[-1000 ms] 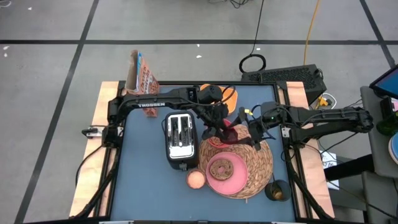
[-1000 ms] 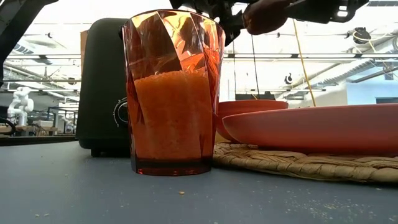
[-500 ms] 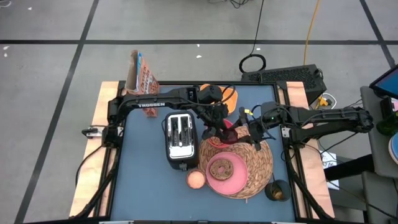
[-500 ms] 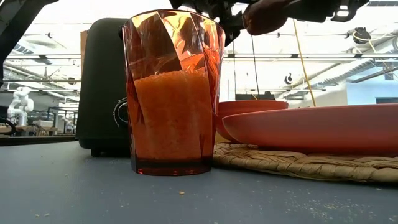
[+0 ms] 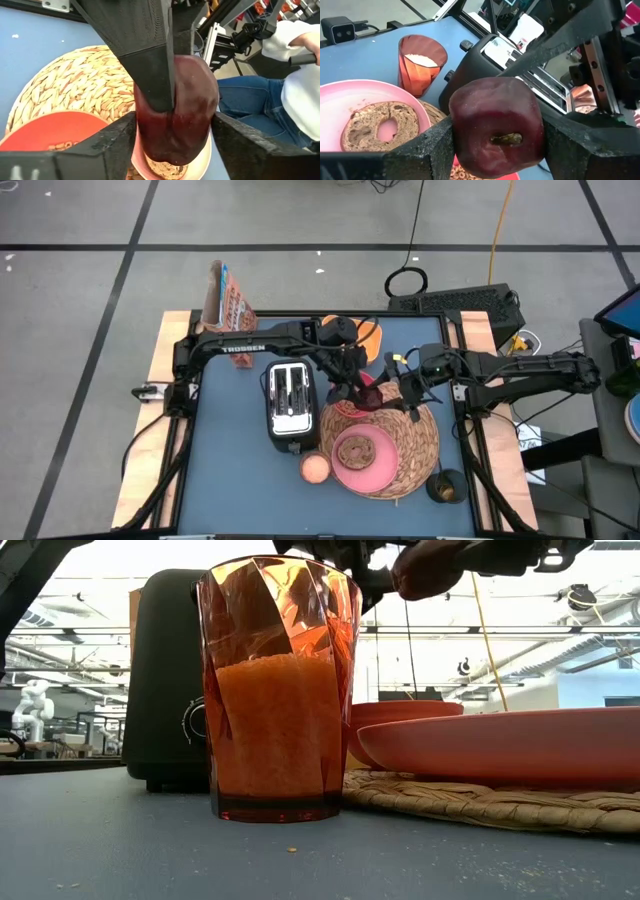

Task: Arrange a breakfast setting
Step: Put the apple on the table mat

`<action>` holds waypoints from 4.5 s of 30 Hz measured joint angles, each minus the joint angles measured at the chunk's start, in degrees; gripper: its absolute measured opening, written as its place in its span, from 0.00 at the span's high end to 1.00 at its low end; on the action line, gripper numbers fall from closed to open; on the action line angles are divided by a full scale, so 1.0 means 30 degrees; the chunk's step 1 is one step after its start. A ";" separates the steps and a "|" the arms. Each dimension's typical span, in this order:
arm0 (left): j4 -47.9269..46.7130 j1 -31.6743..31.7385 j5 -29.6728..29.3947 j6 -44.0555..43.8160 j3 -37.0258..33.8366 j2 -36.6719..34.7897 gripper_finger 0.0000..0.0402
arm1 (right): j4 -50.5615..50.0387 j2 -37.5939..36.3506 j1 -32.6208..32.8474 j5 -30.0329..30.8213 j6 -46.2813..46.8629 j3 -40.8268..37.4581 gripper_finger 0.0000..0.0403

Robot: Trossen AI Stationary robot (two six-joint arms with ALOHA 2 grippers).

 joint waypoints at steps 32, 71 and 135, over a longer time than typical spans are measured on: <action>-0.5453 0.2720 -0.4990 0.3947 -0.0022 -0.0373 0.21 | -1.3290 -0.2051 0.0000 0.3896 1.0442 0.2428 0.41; -0.5435 0.2594 -0.7279 0.4629 -0.0015 -0.2222 0.21 | -1.0278 0.4248 0.0831 0.5588 1.4677 -0.0552 0.40; -0.4517 0.2586 -0.7276 0.3974 -0.0015 -0.2200 0.21 | -1.1319 0.3847 0.5588 0.5366 1.7737 -0.1297 0.08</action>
